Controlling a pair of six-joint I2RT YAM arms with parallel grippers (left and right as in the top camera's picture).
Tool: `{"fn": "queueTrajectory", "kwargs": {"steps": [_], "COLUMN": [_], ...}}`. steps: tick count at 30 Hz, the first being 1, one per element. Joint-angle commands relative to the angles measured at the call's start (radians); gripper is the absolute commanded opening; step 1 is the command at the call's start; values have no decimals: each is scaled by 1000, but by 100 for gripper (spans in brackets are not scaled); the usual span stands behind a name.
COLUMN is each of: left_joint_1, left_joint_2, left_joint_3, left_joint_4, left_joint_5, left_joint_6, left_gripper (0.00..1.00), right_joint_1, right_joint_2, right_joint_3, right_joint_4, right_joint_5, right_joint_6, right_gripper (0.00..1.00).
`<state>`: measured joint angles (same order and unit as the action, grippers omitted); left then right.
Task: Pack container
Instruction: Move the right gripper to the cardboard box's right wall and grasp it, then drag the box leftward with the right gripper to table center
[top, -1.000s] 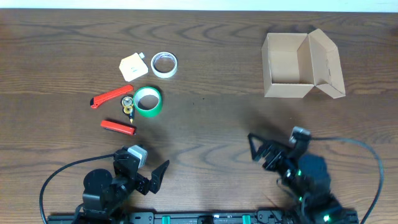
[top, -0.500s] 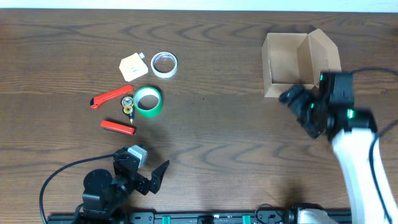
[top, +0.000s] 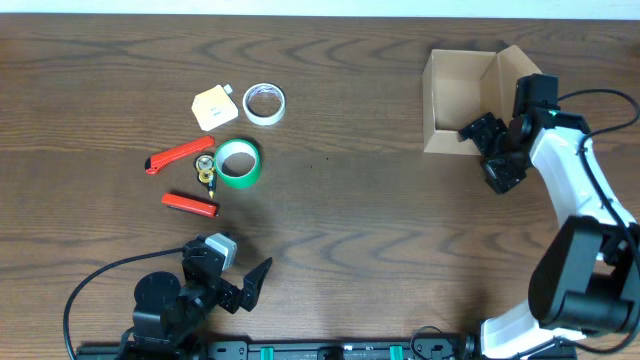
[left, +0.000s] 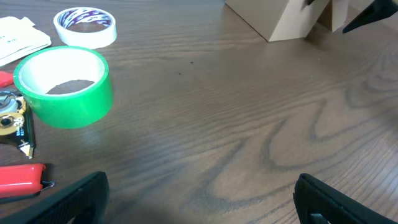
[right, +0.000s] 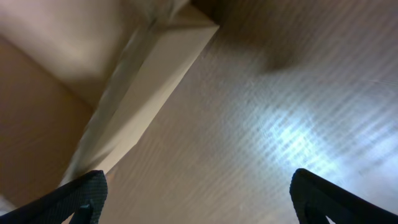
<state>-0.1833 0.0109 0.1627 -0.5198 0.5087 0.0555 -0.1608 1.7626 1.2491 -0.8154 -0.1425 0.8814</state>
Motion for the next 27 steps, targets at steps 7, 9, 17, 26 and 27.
{"fn": "queueTrajectory", "kwargs": {"steps": [7,9,17,26,27], "left_joint_1": [6,6,6,6,6], "left_joint_2": [-6,-6,-6,-6,-6], "left_joint_3": [-17,-17,-17,-17,-17], "left_joint_4": [0,0,0,0,0], "left_joint_5": [-3,-3,-3,-3,-3], "left_joint_6": [-3,-3,-3,-3,-3], "left_gripper": [95,95,95,95,95], "right_joint_1": [-4,2,5,31,37], "right_joint_2": [8,-19,-84,-8,8], "right_joint_3": [38,50,73,73,73], "right_joint_4": [43,46,114,127,128], "right_joint_5": [-180,-177,-90,-64,-64], "right_joint_6": [20,21,183,277,285], "right_gripper": [95,95,99,99,99]}}
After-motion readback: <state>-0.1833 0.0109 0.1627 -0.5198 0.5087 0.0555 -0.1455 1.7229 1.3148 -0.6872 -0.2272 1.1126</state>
